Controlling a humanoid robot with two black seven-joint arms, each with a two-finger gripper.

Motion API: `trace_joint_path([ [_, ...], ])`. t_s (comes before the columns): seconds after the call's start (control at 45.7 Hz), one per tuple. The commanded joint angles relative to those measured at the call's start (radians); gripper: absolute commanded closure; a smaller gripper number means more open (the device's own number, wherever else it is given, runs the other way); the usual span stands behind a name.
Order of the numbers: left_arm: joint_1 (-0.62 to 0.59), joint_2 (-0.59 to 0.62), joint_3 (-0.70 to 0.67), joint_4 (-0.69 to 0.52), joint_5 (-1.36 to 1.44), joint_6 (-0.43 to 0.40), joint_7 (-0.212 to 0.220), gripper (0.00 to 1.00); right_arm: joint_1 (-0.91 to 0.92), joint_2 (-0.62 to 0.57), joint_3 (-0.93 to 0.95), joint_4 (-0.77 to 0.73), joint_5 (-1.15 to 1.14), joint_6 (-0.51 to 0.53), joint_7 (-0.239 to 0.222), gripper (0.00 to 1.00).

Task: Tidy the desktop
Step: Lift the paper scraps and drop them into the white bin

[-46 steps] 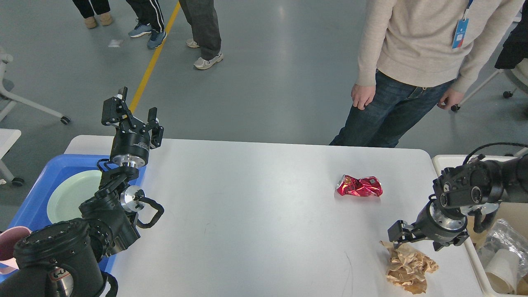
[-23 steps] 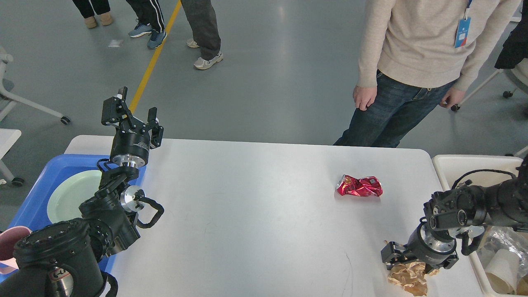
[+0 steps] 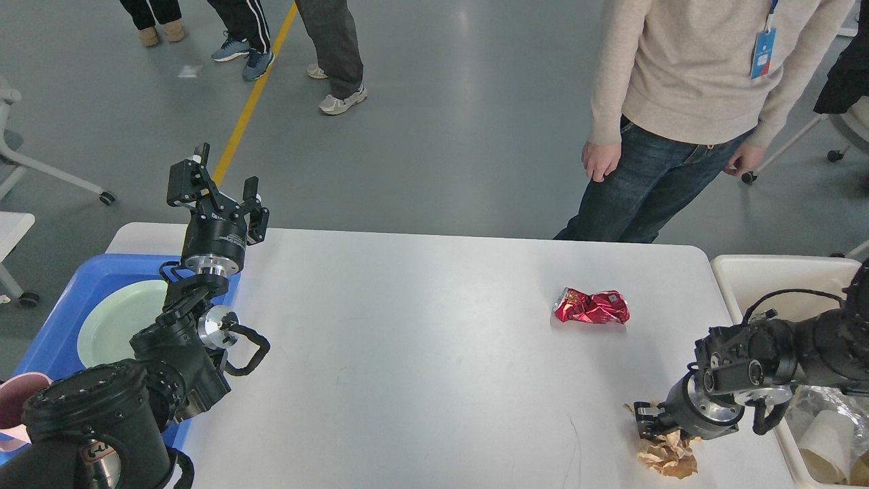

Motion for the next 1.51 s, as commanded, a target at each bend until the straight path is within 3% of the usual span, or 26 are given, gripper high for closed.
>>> trace_joint_path([
  [0.0, 0.000, 0.000, 0.000, 0.000, 0.001, 0.001, 0.000, 0.03, 0.021, -0.001, 0.011, 0.009, 0.000, -0.003, 0.002, 1.00],
  [0.153, 0.000, 0.000, 0.000, 0.000, 0.000, 0.001, 0.000, 0.03, 0.079, -0.029, 0.038, 0.034, 0.000, 0.008, 0.002, 1.00],
  [0.306, 0.000, 0.000, 0.000, 0.000, 0.000, 0.001, 0.000, 0.03, 0.277, -0.152, 0.045, 0.153, 0.000, 0.025, 0.003, 1.00],
  [0.591, 0.000, 0.000, 0.000, 0.000, 0.000, 0.001, 0.000, 0.03, 0.714, -0.343, 0.043, 0.213, 0.001, 0.278, 0.002, 1.00],
  [0.766, 0.000, 0.000, 0.000, 0.000, 0.000, -0.001, 0.000, 0.03, 0.819, -0.377, 0.023, 0.194, 0.000, 0.299, -0.003, 1.00],
  [0.898, 0.000, 0.000, 0.000, 0.000, 0.000, -0.001, 0.000, 0.03, 0.754, -0.380, 0.008, 0.143, 0.000, 0.267, -0.003, 1.00],
  [1.226, 0.000, 0.000, 0.000, 0.000, 0.000, -0.001, 0.000, 0.03, 0.208, -0.371, 0.022, -0.377, 0.020, 0.103, -0.004, 1.00],
  [1.445, 0.000, 0.000, 0.000, 0.000, 0.000, 0.001, 0.000, 0.03, -0.094, -0.368, 0.031, -0.506, 0.021, -0.181, -0.003, 0.99],
  [1.489, 0.000, 0.000, 0.000, 0.000, 0.000, 0.001, 0.000, 0.03, -0.137, -0.367, 0.034, -0.518, 0.020, -0.233, -0.003, 0.89],
])
